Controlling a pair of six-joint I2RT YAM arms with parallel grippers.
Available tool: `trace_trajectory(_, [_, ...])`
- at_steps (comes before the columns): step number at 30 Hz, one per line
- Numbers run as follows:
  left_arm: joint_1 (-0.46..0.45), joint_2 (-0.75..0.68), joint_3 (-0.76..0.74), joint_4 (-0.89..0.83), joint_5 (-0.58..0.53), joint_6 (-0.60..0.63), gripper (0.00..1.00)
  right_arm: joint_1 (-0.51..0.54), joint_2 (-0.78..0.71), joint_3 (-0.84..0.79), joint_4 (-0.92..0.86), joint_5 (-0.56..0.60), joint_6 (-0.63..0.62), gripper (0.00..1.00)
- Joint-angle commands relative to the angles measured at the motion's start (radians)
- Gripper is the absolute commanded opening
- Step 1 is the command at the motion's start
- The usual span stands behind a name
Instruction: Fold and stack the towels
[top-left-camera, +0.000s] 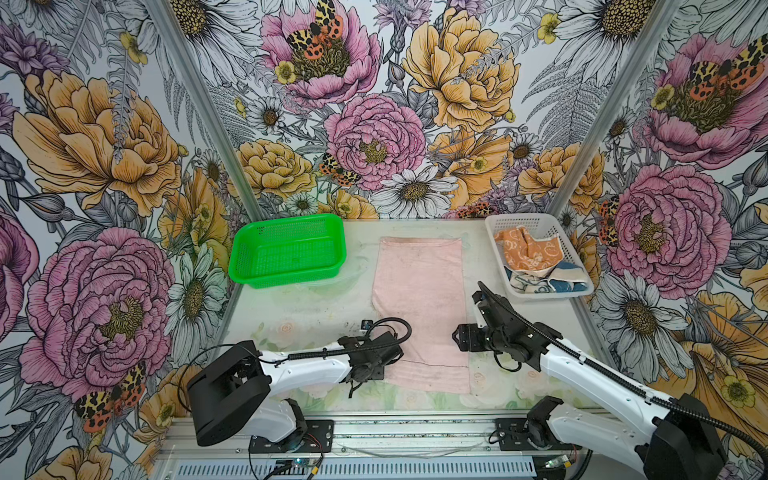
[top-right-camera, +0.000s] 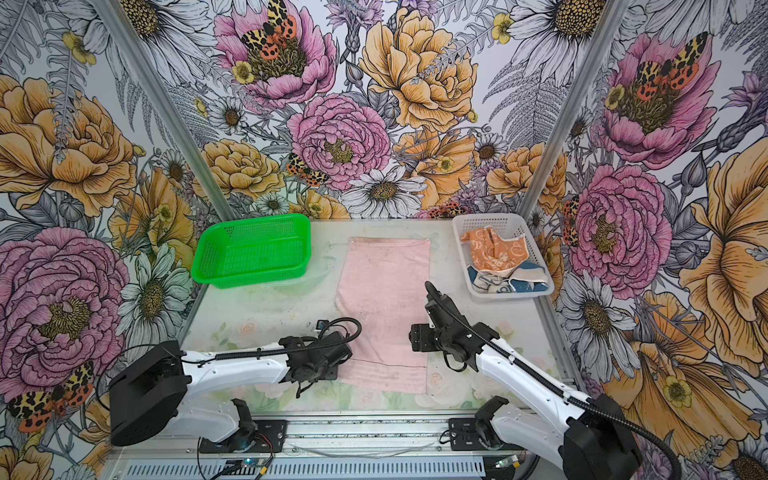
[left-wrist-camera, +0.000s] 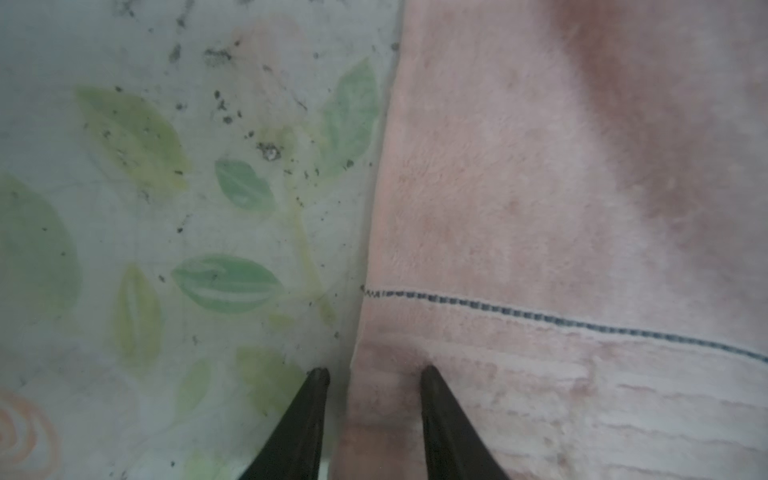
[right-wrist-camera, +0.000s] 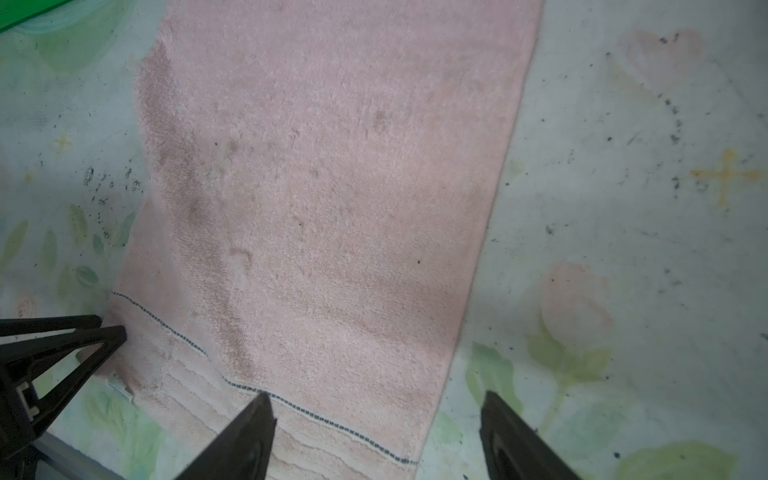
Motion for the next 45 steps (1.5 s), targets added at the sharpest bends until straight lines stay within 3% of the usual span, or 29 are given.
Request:
trace_trajectory(1, [-0.042,0.048,0.014,-0.114,-0.075,-0.120,0.39,0.007,-0.029,0.015,-0.023,-0.002,0.003,0.80])
trace_trajectory(6, [-0.142,0.068,-0.012,-0.185,-0.070,-0.271,0.38,0.007,-0.023,0.046,-0.045,0.004,-0.013,0.80])
trace_trajectory(13, [-0.332,-0.018,-0.110,-0.206,-0.028,-0.492,0.38,-0.005,0.087,0.170,-0.073,0.030,-0.085,0.82])
trace_trajectory(19, [-0.290,-0.108,0.033,-0.311,-0.159,-0.380,0.42,-0.002,0.205,0.253,-0.065,-0.017,-0.117,0.82])
trace_trajectory(22, [-0.215,-0.167,0.159,-0.319,-0.270,-0.263,0.52,0.006,0.180,0.192,-0.023,-0.036,-0.086,0.82])
trace_trajectory(24, [-0.130,-0.194,0.233,-0.252,-0.293,-0.103,0.57,0.005,0.148,0.118,0.046,-0.067,-0.058,0.81])
trace_trajectory(27, [0.104,-0.204,0.285,0.026,-0.087,0.164,0.72,0.006,0.137,0.032,0.152,-0.140,-0.014,0.81])
trace_trajectory(30, [0.344,-0.124,0.337,0.237,0.158,0.246,0.96,0.005,0.169,0.014,0.228,-0.180,0.005,0.81])
trace_trajectory(33, [0.469,0.082,0.554,0.268,0.266,0.310,0.99,0.007,0.203,0.013,0.323,-0.211,0.008,0.81])
trace_trajectory(39, [0.538,0.557,0.989,0.265,0.419,0.301,0.99,0.002,0.297,0.087,0.394,-0.200,-0.027,0.86])
trace_trajectory(42, [0.549,0.735,1.166,0.265,0.464,0.248,0.99,-0.004,0.350,0.109,0.434,-0.197,-0.040,0.99])
trace_trajectory(45, [0.553,0.875,1.307,0.260,0.493,0.204,0.99,-0.007,0.389,0.099,0.510,-0.211,-0.035,0.99])
